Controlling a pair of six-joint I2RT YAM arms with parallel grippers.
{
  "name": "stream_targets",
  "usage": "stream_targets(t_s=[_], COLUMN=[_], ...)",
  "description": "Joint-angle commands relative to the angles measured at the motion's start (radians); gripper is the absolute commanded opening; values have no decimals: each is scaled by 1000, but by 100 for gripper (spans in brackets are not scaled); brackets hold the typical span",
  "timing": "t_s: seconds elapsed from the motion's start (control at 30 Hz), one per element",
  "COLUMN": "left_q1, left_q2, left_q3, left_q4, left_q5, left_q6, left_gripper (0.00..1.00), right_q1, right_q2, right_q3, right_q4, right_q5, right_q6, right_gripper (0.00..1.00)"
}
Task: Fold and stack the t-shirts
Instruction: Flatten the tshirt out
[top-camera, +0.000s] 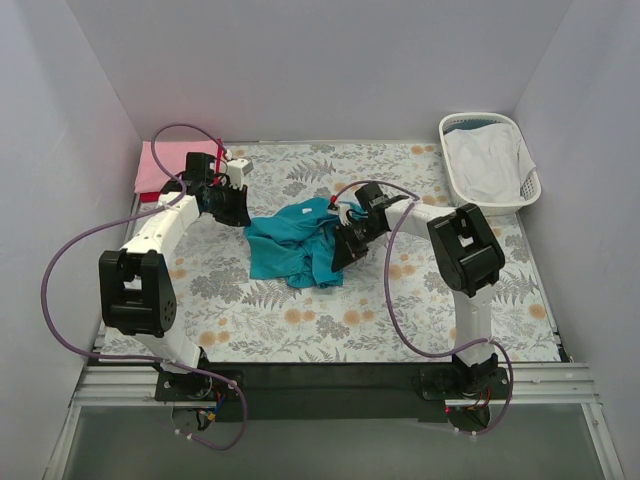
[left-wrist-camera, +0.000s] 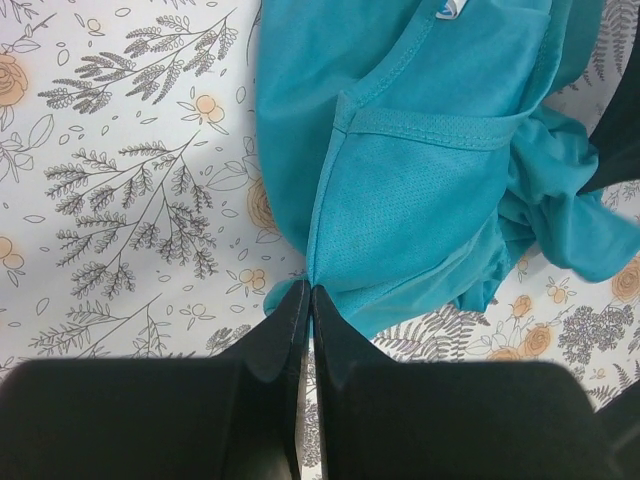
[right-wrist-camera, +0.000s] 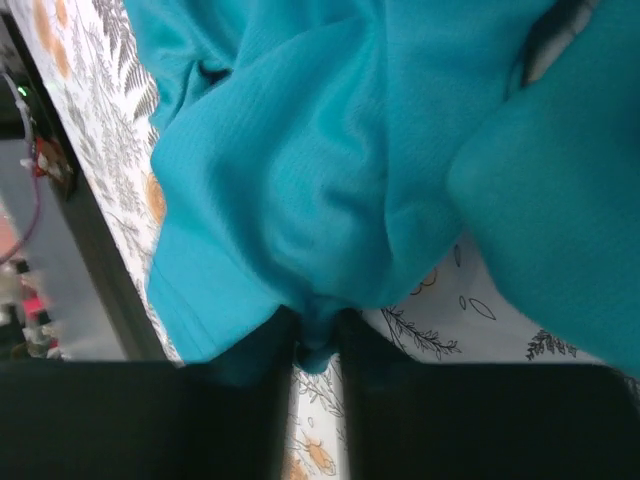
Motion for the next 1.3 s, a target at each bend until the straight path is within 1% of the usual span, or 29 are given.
stream_targets(t_s=[0.0,0.03,0.07,0.27,0.33,0.43,0.5,0.57,0.6,0.67,0.7,0.73,0.8,0.83,0.87,0.93,1.0,1.1,1.13,1.2,1.27], left_q1=[6,9,10,50,75,86,86,86,118,121,125,129,147,159,170,216,250,260,261,262,261], left_q2=[5,9,10,-4,-7,-11,-10,1,13,31,54,74,108,149,166,200,223,210,199,144,119], left_q3=[31,48,71,107,108,93,76,67,62,53,55,67,88,99,128,151,163,142,130,88,47], left_q4=[-14,-23,-31,-71,-97,-131,-150,-164,-160,-148,-132,-128,-114,-112,-115,-143,-172,-207,-215,-235,-244], left_q5=[19,32,39,74,71,50,37,28,11,-7,-15,-29,-52,-78,-87,-86,-76,-55,-47,-46,-52], left_q6=[-12,-18,-23,-58,-66,-70,-69,-67,-76,-83,-92,-95,-102,-106,-107,-98,-73,-35,-23,12,34], left_gripper=[0,0,0,0,0,0,0,0,0,0,0,0,0,0,0,0,0,0,0,0,0], right_q1=[-30,-50,-64,-193,-248,-309,-322,-323,-325,-325,-325,-325,-328,-336,-343,-371,-386,-399,-399,-400,-399], right_q2=[28,18,7,-149,-198,-229,-223,-191,-179,-124,-102,-51,0,37,50,51,30,-42,-89,-171,-237], right_q3=[70,75,78,35,39,55,70,88,108,136,185,211,275,332,352,380,362,258,221,33,-45], right_q4=[-33,-44,-61,-102,-133,-197,-246,-277,-280,-276,-276,-276,-277,-277,-280,-288,-314,-355,-369,-416,-455], right_q5=[-64,-64,-67,-56,-32,14,54,93,103,129,163,179,227,246,260,240,200,160,150,105,96], right_q6=[8,-6,-14,-67,-97,-159,-213,-230,-236,-252,-252,-249,-241,-236,-221,-207,-203,-219,-230,-264,-305], right_gripper=[15,5,1,1,1,1,1,1,1,1,1,1,1,1,1,1,1,1,1,1,1])
